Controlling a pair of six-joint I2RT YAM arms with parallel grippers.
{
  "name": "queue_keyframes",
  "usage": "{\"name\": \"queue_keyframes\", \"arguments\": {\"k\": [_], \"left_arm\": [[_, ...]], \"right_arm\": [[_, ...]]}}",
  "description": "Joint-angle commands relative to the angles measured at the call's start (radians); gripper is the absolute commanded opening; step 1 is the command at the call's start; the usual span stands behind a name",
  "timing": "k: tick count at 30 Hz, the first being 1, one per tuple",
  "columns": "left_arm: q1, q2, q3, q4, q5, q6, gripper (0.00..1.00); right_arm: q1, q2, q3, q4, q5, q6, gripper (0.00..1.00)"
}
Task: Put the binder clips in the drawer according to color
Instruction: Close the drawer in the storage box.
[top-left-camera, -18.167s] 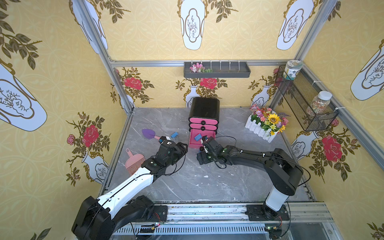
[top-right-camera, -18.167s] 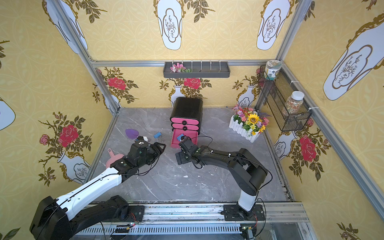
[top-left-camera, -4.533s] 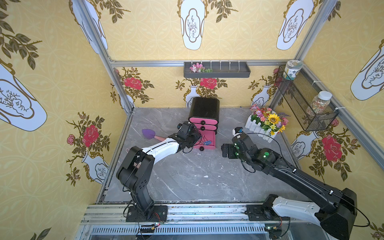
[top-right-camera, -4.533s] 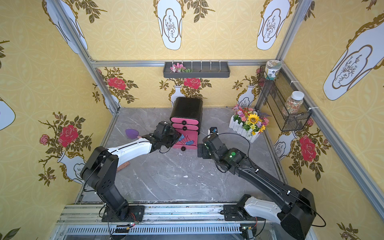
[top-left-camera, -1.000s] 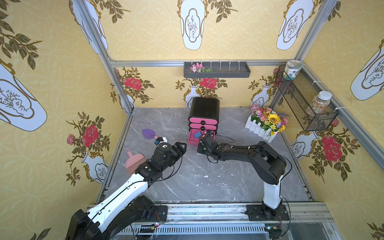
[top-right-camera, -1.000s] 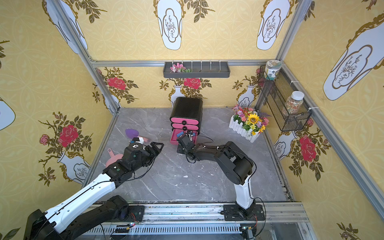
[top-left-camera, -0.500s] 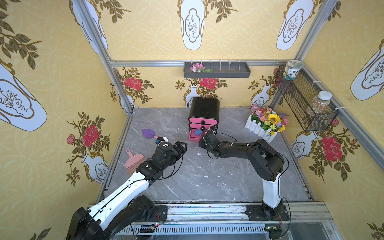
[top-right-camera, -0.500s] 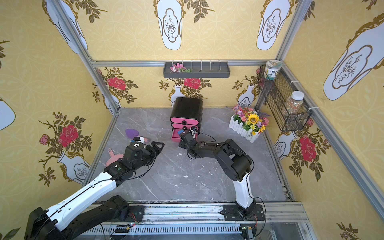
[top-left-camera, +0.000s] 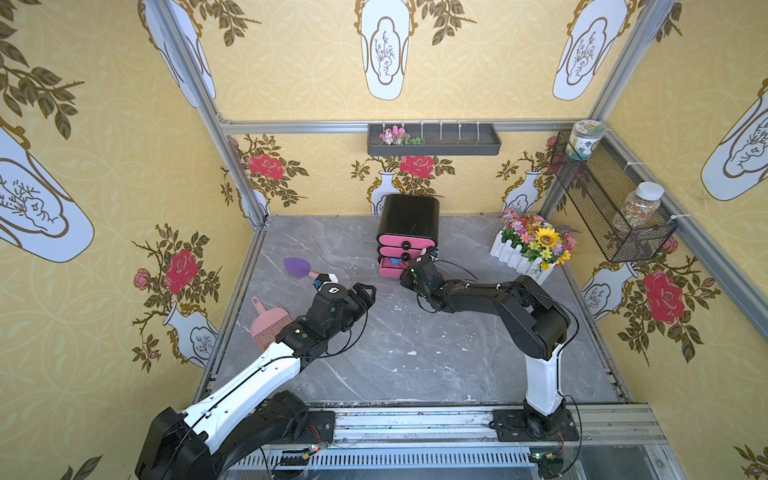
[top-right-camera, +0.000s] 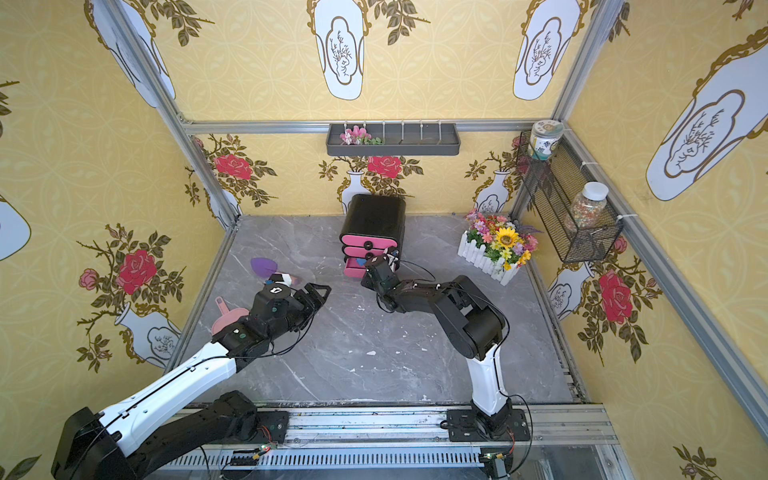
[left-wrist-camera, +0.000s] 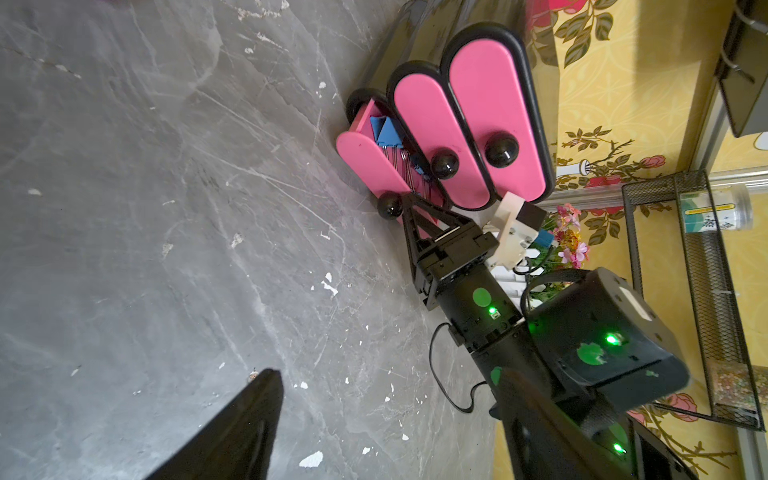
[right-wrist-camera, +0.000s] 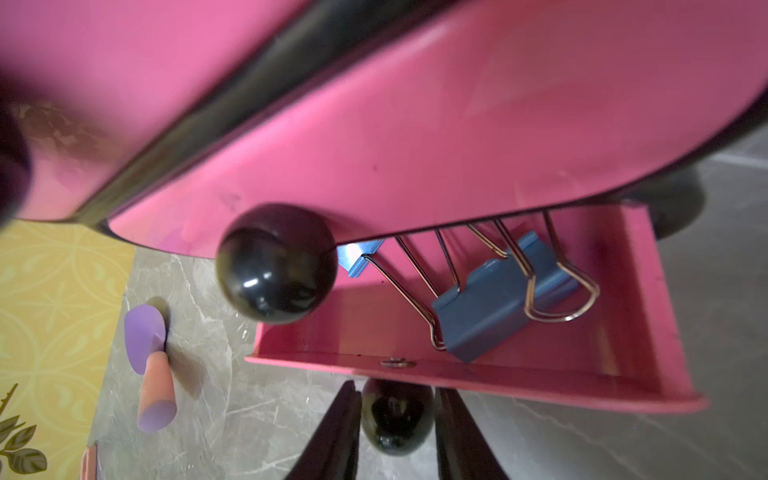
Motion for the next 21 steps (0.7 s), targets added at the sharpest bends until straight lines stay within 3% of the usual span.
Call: {"name": "queue_keyframes", "arguments": {"k": [1, 9, 21], "left_arm": [[0.009, 0.074, -0.019, 0.129, 0.073, -0.026, 0.82], [0.109, 0.373, -0.034, 0.418, 0.242, -0.132, 0.67], [0.170, 0.786, 0.232, 0.445, 0.301, -0.109, 0.66]], "right_arm": [[0.010, -0.039, -0.026, 0.070, -0.002, -0.007, 0.41], [0.090, -0.244, -0.180, 0.004, 0.054, -0.044, 0.72], [0.176, -0.556, -0.248, -0.307, 0.198, -0.188, 0.88]]}}
